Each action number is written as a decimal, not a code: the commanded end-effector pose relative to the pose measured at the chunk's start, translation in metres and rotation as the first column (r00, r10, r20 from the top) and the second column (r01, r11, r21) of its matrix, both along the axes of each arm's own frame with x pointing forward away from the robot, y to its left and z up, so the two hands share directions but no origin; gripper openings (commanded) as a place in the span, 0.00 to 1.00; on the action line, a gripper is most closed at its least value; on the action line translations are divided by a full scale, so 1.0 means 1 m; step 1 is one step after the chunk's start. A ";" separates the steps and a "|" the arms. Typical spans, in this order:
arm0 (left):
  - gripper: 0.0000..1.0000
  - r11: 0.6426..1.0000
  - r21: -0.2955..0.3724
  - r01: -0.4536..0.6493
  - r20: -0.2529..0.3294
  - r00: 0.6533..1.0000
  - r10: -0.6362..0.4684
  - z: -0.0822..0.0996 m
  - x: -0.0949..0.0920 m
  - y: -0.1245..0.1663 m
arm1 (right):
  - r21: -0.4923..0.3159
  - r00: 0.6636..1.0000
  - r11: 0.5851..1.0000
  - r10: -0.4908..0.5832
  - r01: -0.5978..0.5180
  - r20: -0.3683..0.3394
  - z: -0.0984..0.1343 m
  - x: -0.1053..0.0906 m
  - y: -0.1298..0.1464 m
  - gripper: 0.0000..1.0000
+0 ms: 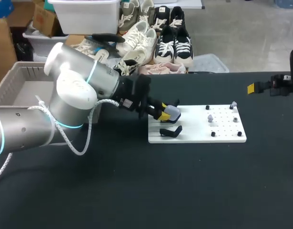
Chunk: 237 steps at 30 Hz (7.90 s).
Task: Pick up each earbud case from the left stands, insert the matching earbuds, close the lid, and place the case in the box.
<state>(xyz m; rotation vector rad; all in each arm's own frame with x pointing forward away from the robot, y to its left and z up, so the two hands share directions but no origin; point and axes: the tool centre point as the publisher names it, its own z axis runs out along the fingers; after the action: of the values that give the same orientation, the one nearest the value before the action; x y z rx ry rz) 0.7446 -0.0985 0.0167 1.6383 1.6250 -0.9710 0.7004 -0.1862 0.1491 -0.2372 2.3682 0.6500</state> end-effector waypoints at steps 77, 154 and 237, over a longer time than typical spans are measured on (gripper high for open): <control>0.00 0.871 -0.491 0.022 0.106 0.994 0.035 0.128 -0.106 0.014 | 0.000 1.000 1.000 0.002 -0.002 -0.002 0.000 0.001 -0.001 1.00; 0.00 0.879 -0.473 0.050 0.138 0.990 0.018 0.117 -0.098 0.003 | -0.357 0.939 0.876 0.343 -0.325 -0.012 0.012 -0.058 0.216 1.00; 0.00 0.879 -0.473 0.050 0.138 0.990 0.018 0.117 -0.098 0.003 | -0.656 0.953 0.729 -0.016 -0.197 -0.303 -0.053 0.032 0.044 0.89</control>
<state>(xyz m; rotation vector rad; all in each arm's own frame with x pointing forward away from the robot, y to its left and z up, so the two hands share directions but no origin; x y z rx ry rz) 0.6467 -0.0956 0.1347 1.3461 1.1618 -1.1323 0.7223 -0.1428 0.1056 -0.6148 2.8060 -0.2247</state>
